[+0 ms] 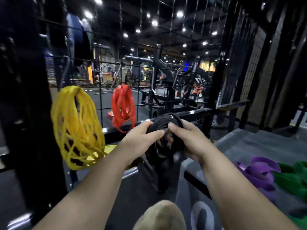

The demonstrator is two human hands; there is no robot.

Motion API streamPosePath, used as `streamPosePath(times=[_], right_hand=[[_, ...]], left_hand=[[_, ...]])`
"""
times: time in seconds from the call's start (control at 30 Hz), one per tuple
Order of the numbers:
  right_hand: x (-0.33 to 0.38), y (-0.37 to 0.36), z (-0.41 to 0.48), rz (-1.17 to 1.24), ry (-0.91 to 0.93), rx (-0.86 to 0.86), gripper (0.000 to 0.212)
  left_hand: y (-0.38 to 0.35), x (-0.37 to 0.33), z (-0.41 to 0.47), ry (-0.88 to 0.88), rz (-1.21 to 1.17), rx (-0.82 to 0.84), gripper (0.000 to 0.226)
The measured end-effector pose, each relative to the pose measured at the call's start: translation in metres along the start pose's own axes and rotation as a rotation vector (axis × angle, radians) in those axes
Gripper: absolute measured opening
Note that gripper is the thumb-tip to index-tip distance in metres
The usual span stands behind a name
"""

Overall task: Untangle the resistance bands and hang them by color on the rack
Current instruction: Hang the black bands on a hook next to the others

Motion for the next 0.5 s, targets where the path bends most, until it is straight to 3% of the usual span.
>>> streamPosePath(times=[0.13,0.5], right_hand=[[0.01,-0.02,0.024,0.009,-0.002,-0.007,0.025],[0.064,-0.054,0.086,-0.131,0.049,0.046,0.013]], left_hand=[[0.033,-0.01,-0.008,0.026,0.067,-0.171,0.036],[0.088,-0.063,-0.018,-0.108,0.124,-0.64,0.016]])
Point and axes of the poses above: each hand's wrist, its own z-axis towards the middle knuckle, its own y-axis out of the back of the hand, x = y × z, the point moved 7 cm from there along z, towards the middle knuckle, and after that the axes turned 8 degrees about x, right-handed, at the moved point
